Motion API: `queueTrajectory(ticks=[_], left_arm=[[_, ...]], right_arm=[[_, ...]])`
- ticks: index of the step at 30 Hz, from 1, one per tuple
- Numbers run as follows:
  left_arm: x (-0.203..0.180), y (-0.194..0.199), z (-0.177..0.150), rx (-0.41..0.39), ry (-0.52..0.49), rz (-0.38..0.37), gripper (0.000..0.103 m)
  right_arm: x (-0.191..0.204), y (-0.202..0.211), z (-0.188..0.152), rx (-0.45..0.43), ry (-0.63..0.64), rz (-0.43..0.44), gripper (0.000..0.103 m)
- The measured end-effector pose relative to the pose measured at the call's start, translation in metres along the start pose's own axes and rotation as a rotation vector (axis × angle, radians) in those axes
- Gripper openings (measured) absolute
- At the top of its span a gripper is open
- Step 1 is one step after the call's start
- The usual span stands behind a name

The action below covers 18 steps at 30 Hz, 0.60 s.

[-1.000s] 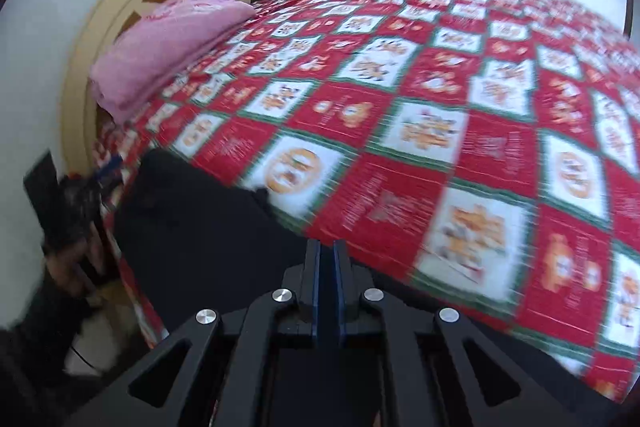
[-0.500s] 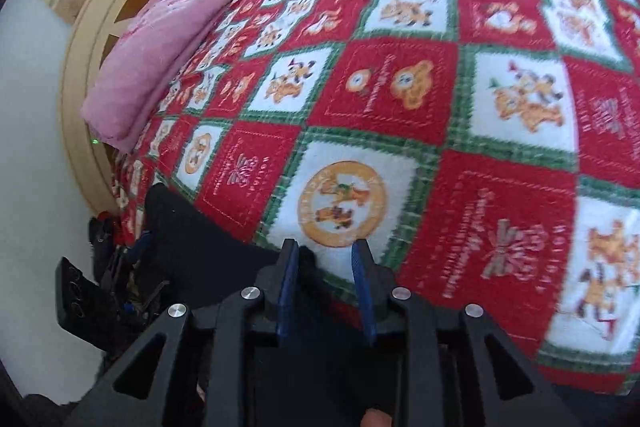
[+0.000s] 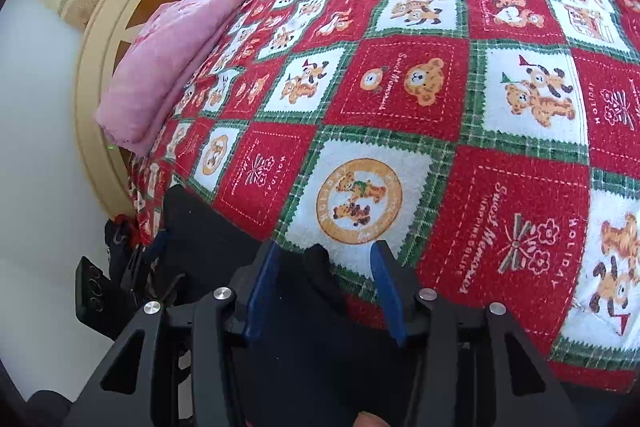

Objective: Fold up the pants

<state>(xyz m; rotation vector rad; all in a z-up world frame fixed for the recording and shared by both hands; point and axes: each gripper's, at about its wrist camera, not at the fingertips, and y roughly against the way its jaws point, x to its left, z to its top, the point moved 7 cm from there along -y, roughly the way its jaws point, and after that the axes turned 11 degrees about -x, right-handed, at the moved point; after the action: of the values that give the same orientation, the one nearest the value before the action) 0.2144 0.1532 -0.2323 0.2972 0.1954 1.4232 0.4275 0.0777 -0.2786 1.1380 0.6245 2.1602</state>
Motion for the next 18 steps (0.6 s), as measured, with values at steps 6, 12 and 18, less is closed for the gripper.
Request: queueTrajectory(ticks=[6, 12, 18], left_arm=[[0.0, 0.0, -0.001, -0.008, -0.004, -0.004, 0.084], [0.001, 0.001, -0.002, -0.019, -0.011, -0.006, 0.084], [0.0, 0.001, -0.003, -0.035, -0.018, -0.003, 0.085]], right_arm=[[0.001, -0.009, -0.005, 0.035, -0.054, 0.043, 0.01], [0.006, 0.015, 0.021, -0.121, -0.063, 0.034, 0.003], [-0.009, -0.013, 0.007, -0.073, -0.001, -0.074, 0.003]])
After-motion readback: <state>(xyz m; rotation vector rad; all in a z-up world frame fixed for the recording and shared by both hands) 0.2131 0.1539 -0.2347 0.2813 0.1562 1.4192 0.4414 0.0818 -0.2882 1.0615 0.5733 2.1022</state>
